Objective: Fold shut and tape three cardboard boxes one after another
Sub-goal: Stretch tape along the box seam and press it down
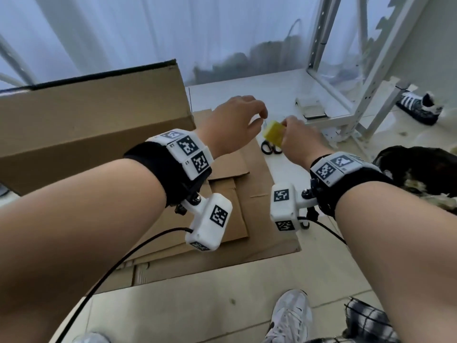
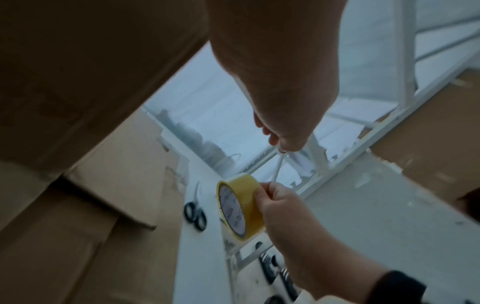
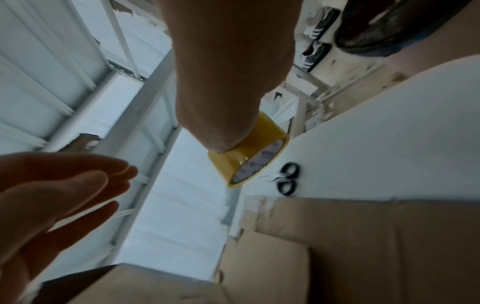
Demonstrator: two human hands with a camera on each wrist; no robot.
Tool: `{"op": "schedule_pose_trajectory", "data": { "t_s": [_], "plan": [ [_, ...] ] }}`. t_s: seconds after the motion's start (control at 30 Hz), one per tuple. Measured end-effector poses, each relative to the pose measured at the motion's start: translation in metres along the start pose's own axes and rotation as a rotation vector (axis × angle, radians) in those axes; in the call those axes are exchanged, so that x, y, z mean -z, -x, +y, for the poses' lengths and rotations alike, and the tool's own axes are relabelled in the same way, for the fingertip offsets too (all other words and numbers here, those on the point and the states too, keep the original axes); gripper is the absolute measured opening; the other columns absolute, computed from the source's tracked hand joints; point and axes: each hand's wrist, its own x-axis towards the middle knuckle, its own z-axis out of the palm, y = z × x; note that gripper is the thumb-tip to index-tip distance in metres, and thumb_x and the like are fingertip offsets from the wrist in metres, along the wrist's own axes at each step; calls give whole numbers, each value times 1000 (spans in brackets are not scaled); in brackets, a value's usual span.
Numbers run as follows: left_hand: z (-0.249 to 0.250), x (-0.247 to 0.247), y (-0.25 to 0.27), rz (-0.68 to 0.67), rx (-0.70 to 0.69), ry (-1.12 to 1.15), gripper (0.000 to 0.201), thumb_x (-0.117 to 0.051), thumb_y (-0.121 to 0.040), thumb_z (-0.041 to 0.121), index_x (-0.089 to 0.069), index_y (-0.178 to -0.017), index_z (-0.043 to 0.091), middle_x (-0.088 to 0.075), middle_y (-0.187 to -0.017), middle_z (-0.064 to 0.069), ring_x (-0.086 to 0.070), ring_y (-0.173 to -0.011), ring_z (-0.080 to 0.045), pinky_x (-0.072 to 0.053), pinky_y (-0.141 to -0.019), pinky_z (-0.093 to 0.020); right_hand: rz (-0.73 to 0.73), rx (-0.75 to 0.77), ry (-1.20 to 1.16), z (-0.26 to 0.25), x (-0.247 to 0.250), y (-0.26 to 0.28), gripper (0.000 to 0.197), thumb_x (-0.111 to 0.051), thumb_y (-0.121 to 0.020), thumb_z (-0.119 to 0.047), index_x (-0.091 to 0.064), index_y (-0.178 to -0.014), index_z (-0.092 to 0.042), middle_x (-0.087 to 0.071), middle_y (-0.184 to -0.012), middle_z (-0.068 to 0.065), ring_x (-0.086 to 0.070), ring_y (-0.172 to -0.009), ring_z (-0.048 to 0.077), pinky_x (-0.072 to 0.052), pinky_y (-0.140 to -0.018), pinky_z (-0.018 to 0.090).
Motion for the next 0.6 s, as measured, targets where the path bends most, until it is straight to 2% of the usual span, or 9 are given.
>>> {"op": "schedule_pose_trajectory", "data": {
  "t_s": [0.17, 0.23, 0.3, 0.33, 0.4, 0.43, 0.5, 0.53, 0.6],
  "plan": [
    [-15, 62, 14, 118, 42, 60, 25, -47, -97, 19, -59, -119, 15, -58, -116, 4, -47, -100, -7, -29, -82, -15, 206, 0, -331, -53, 32, -8, 25, -36, -100, -24, -52, -118, -15, -55, -122, 5, -49, -115, 28, -26, -96, 41],
    [-26, 87, 25, 193, 99, 79, 28, -48, -98, 20, -57, -123, 15, -56, -119, 6, -49, -105, -7, -31, -87, -13, 254, 78, -506, -81, 44, -8, 24, -38, -100, -23, -56, -113, -13, -54, -119, 7, -48, -112, 28, -33, -97, 43],
    [-41, 114, 42, 259, 204, 140, 33, -48, -98, 24, -50, -130, 17, -51, -128, 6, -50, -111, -8, -37, -94, -18, 309, 226, -652, -117, 59, -3, 20, -44, -99, -19, -60, -106, -10, -53, -110, 9, -51, -109, 29, -41, -96, 48],
    [-48, 123, 49, 276, 262, 201, 37, -48, -99, 27, -45, -134, 18, -47, -134, 3, -49, -115, -10, -39, -96, -21, 306, 296, -722, -132, 65, 0, 16, -46, -99, -17, -60, -101, -12, -51, -105, 4, -53, -106, 24, -44, -95, 42],
    [-62, 142, 69, 297, 365, 329, 46, -46, -99, 36, -35, -142, 23, -38, -143, 0, -48, -119, -13, -40, -94, -23, 158, 397, -864, -165, 73, 11, 14, -46, -100, -15, -55, -91, -20, -47, -97, -6, -53, -94, 6, -47, -88, 22],
    [-70, 150, 80, 305, 402, 393, 49, -44, -98, 42, -32, -144, 27, -34, -146, 0, -47, -121, -14, -40, -96, -25, 34, 435, -932, -180, 75, 16, 17, -45, -101, -16, -54, -89, -24, -49, -97, -7, -54, -88, 5, -49, -86, 22],
    [-84, 162, 102, 320, 457, 515, 51, -40, -96, 50, -29, -144, 34, -35, -146, -1, -45, -126, -18, -40, -105, -35, -193, 481, -1034, -206, 74, 23, 20, -44, -102, -18, -56, -89, -27, -58, -95, 0, -57, -86, 14, -53, -89, 38],
    [-91, 167, 113, 332, 483, 587, 51, -38, -95, 52, -29, -143, 36, -38, -143, 1, -45, -126, -18, -40, -107, -40, -273, 500, -1075, -219, 72, 25, 20, -43, -102, -18, -57, -91, -26, -61, -94, 3, -59, -87, 16, -54, -91, 42],
    [-102, 173, 133, 356, 548, 784, 52, -39, -93, 56, -32, -141, 36, -44, -134, 4, -50, -121, -16, -43, -103, -41, -349, 530, -1128, -241, 66, 29, 21, -43, -102, -15, -59, -93, -25, -63, -97, 4, -60, -93, 18, -53, -94, 42]
  ]
}}
